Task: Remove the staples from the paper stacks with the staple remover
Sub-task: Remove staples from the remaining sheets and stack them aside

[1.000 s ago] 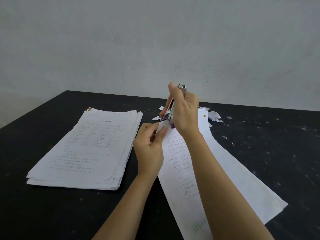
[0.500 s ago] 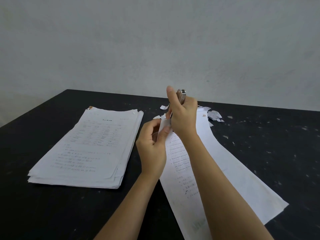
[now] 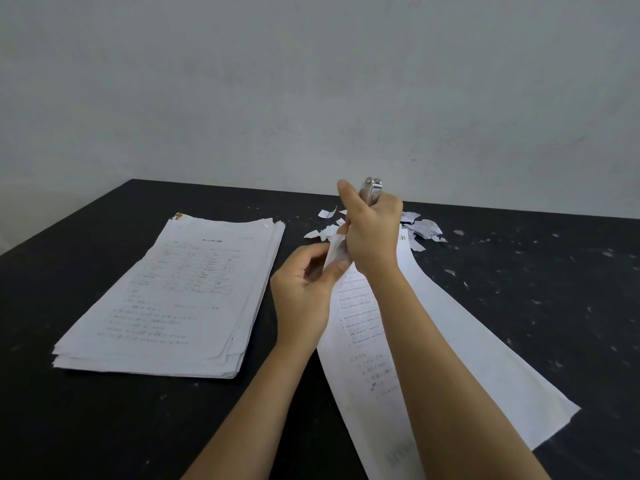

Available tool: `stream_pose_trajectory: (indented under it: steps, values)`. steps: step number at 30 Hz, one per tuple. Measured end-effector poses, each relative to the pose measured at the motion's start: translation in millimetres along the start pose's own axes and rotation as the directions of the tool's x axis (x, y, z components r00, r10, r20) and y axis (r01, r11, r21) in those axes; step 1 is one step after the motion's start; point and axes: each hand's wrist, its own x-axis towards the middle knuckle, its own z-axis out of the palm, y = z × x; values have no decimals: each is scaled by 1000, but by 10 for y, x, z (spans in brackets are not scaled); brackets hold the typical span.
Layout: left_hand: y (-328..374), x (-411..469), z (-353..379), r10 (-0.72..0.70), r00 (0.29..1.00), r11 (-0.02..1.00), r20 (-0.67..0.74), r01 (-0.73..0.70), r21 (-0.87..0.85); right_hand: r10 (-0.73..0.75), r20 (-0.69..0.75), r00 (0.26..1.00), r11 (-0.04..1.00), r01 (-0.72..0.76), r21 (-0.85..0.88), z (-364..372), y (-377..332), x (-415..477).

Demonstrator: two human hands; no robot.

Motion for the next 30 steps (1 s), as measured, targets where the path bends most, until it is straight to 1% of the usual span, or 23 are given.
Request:
stream_pose_trajectory:
  steps: [6, 9, 12, 16, 21, 23, 25, 27, 28, 29, 30]
  values:
    - [-27, 16, -35, -22, 1000, 1000, -2, 22, -19, -16, 40, 999, 1000, 16, 3, 2, 7, 1]
    - [-54, 35, -43, -95, 993, 993, -67, 89, -82, -23, 87, 996, 1000, 24, -5, 0, 20, 14]
    - [-74, 42, -49, -169, 981, 977, -99, 153, -152, -2, 108, 994, 998, -6, 70, 20, -6, -3]
    - [-72, 44, -58, -209, 975, 963, -78, 191, -190, 55, 104, 993, 980, -74, 183, -10, -57, 18]
    - [-74, 43, -41, -196, 978, 968, -70, 182, -175, 71, 115, 991, 981, -90, 171, -20, -62, 23]
    - [-72, 55, -47, -210, 975, 963, -71, 194, -189, 75, 99, 992, 970, -96, 222, -14, -88, 19]
    - [-72, 77, -56, -254, 964, 952, -79, 235, -199, 60, 62, 996, 966, -73, 250, -28, -123, 38]
    - [-69, 97, -69, -319, 945, 926, -77, 293, -237, 49, 31, 998, 967, -56, 250, -84, -173, 73]
    - [-71, 106, -80, -347, 935, 910, -70, 317, -266, 50, 40, 998, 972, -58, 229, -128, -191, 94]
    - [-69, 116, -89, -367, 928, 895, -62, 334, -295, 53, 72, 996, 983, -65, 172, -176, -207, 116]
    - [-67, 122, -101, -380, 923, 884, -58, 344, -316, 66, 124, 990, 994, -76, 72, -226, -209, 136]
